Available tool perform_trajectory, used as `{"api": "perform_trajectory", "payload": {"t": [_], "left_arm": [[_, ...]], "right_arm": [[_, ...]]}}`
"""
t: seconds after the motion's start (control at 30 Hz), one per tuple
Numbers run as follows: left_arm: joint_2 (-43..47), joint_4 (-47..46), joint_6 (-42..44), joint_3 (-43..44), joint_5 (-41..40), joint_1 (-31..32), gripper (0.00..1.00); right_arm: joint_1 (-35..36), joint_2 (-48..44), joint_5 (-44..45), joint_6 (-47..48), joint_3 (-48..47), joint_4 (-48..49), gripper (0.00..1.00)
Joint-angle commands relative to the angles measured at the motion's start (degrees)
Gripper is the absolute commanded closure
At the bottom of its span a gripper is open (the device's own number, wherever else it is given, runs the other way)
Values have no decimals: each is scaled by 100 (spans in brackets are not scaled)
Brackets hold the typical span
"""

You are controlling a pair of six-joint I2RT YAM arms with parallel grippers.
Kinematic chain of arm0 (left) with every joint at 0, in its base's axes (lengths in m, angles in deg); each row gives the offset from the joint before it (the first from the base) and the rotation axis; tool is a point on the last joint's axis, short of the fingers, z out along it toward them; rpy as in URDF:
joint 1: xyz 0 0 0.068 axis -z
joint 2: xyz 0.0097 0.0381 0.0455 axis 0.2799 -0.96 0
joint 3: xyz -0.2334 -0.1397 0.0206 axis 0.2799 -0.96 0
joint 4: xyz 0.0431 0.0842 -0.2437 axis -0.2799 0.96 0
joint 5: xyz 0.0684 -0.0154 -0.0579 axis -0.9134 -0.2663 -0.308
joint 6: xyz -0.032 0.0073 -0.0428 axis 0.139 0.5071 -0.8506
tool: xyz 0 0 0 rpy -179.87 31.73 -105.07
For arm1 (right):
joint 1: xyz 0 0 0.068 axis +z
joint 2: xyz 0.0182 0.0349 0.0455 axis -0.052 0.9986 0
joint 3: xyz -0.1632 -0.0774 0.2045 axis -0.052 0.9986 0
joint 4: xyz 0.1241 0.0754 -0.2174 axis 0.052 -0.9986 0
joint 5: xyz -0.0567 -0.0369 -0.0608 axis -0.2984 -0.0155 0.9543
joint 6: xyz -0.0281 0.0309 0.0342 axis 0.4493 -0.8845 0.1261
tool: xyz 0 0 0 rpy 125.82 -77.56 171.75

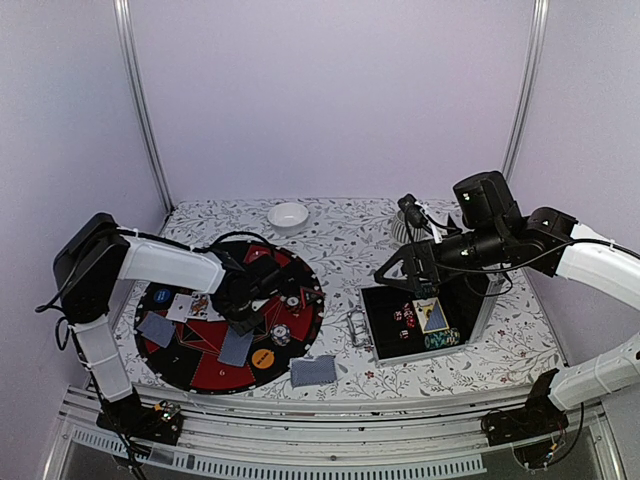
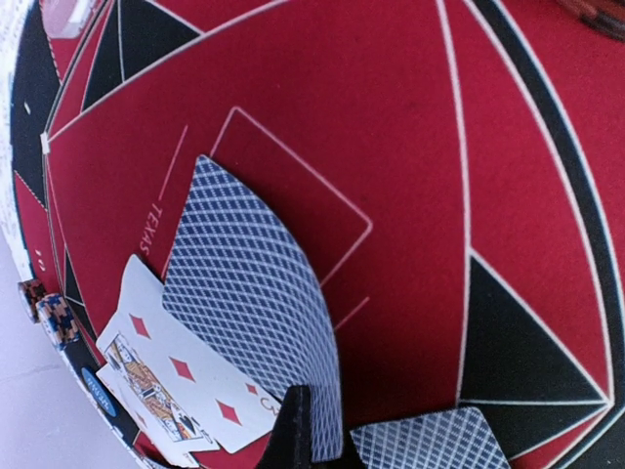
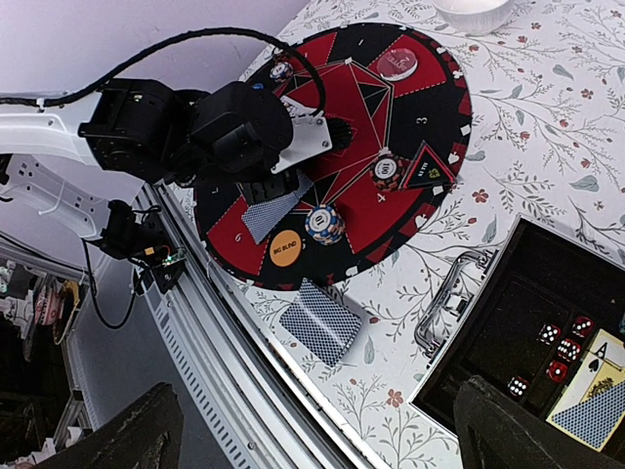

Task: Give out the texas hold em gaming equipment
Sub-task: Place the poker card in the community card area.

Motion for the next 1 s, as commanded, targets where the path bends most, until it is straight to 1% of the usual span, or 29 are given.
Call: {"api": "perform_trajectory", "payload": {"t": [0.0, 0.13, 0.3, 0.43, 0.57, 0.7, 0.8, 0.97], "left_arm": [[40, 302, 185, -180, 255, -20, 100], [289, -300, 553, -249, -162, 155, 100], [499, -1088, 1267, -281, -838, 157, 100], [402, -1334, 1564, -330, -751, 124, 100], [131, -1247, 1540, -405, -694, 105, 100], [-82, -946, 1358, -397, -638, 85, 100], [-102, -787, 1209, -447, -567, 84, 100], [20, -746, 1214, -584, -447, 96, 100]], "right_arm": [[-21, -28, -71, 41, 58, 2, 1], [-17, -30, -40, 42, 77, 11, 1], [-25, 47, -114, 39, 27, 10, 1], [-23, 21, -93, 39, 47, 8, 1], [-22, -1, -98, 41, 82, 1, 1], [-24, -31, -100, 42, 87, 1, 1], [-19, -54, -92, 39, 101, 2, 1], [-25, -42, -107, 46, 64, 6, 1]]}}
